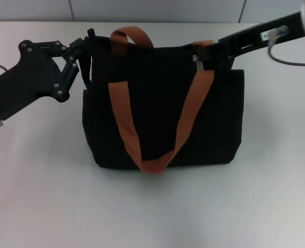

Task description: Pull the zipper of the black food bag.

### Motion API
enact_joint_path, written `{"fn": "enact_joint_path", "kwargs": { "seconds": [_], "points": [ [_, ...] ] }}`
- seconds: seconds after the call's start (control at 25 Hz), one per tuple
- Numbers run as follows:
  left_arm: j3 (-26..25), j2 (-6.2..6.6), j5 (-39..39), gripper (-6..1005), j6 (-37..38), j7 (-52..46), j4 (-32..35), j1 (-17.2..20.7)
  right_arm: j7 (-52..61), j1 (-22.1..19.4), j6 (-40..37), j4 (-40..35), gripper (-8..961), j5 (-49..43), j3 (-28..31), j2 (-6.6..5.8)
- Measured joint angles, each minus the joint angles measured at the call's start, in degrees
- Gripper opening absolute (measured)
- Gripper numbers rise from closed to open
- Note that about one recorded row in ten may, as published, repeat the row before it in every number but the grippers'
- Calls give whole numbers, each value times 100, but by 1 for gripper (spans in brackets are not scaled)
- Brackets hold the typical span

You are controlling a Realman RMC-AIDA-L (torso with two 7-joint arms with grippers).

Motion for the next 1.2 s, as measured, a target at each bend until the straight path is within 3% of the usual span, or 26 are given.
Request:
{"fn": "enact_joint_path", "kwargs": {
  "seconds": [0.08, 0.32, 0.52, 0.68, 0.8, 0.96, 1.2],
  "points": [
    [6, -2, 0, 145, 0, 1, 0, 2, -206, -118, 0, 40, 37, 226, 162, -1],
    [16, -4, 4, 147, 0, -8, 0, 8, -745, -474, -7, 84, 225, 949, 552, -9],
    [18, -5, 17, 149, 1, -35, 0, 9, -1527, -760, -155, 421, 465, 1875, 1171, -22],
    [18, -5, 44, 150, 1, -196, 0, 9, -3252, -1009, -641, 1547, 546, 3351, 1756, -57],
    [18, -4, 49, 151, 1, -327, 0, 12, -4076, -1012, -1056, 2137, 608, 3685, 2046, -67],
    [22, -2, 60, 153, -23, -588, 0, 41, -5709, -970, -1835, 3309, 689, 3837, 2437, -95],
    [153, 16, 83, 155, -195, -1152, 37, 54, -7798, -1031, -2503, 4631, 722, 3710, 2437, -229]
  ]
}}
